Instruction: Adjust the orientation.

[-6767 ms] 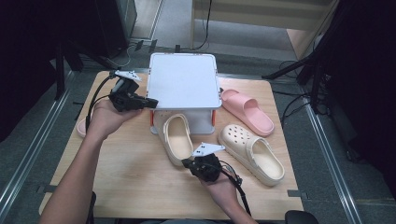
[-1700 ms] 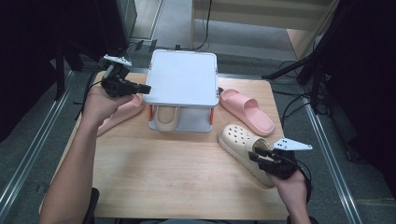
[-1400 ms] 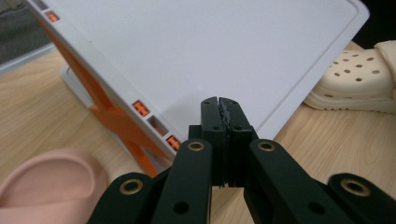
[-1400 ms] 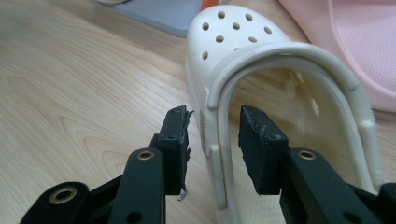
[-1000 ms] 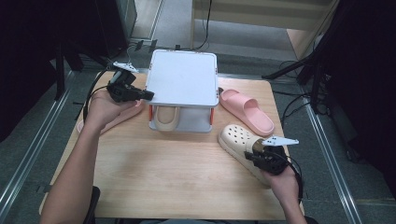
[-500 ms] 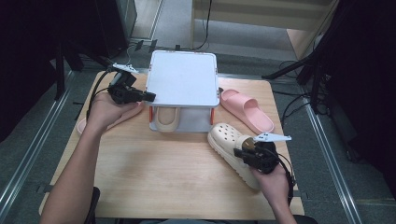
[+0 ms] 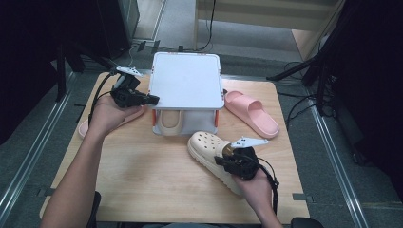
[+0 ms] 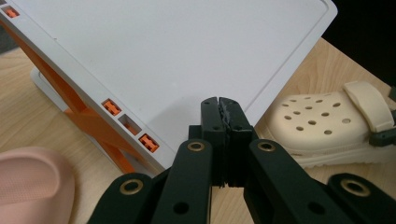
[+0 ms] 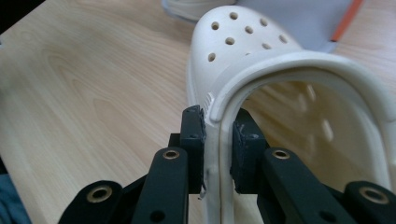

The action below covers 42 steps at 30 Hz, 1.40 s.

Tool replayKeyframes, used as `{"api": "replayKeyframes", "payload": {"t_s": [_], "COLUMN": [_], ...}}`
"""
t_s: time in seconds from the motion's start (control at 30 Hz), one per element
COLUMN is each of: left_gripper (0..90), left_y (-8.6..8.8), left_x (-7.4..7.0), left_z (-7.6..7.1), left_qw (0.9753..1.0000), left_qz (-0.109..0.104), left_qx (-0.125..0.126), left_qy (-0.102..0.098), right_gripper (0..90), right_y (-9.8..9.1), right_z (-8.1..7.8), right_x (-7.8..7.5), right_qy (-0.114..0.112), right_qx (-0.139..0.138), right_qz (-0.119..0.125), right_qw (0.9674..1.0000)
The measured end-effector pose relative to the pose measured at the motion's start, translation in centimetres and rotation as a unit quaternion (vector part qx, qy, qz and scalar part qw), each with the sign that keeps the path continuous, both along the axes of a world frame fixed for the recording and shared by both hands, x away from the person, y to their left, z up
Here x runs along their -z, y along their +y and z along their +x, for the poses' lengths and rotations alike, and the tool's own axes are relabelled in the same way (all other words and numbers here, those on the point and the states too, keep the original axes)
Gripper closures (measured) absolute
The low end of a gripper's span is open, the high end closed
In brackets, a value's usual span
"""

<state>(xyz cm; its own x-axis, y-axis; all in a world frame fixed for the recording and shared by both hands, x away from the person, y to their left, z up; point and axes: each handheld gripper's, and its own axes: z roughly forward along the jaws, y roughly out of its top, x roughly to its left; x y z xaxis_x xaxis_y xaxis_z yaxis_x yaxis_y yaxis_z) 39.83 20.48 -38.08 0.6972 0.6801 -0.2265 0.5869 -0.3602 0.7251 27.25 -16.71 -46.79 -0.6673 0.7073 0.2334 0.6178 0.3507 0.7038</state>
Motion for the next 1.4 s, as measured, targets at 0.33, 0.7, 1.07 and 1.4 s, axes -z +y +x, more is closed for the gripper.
{"api": "replayKeyframes", "payload": {"t_s": [0.33, 0.7, 1.07, 1.4], "left_gripper": [86.9, 81.0, 87.0, 88.0], "left_y": [0.1, 0.7, 0.0, -3.9], "left_x": [0.0, -0.4, -1.2, 4.2], "left_z": [-0.2, -0.4, -3.1, -5.8], "left_qw": [1.0000, 0.9996, 0.9994, 0.9999], "left_qz": [-0.004, -0.008, -0.012, 0.002], "left_qx": [-0.009, -0.024, -0.020, 0.003], "left_qy": [-0.003, -0.010, -0.027, -0.010], "right_gripper": [78.5, 66.3, 90.0, 90.0], "right_y": [2.8, 2.5, -3.1, -3.4], "right_z": [-0.2, -0.2, 0.3, 4.4], "right_x": [1.5, 1.0, -2.0, 0.6], "right_qy": [0.003, 0.006, -0.058, -0.043], "right_qx": [-0.018, -0.040, -0.022, -0.024], "right_qz": [0.006, 0.028, 0.031, -0.028], "right_qw": [0.9998, 0.9988, 0.9976, 0.9984]}}
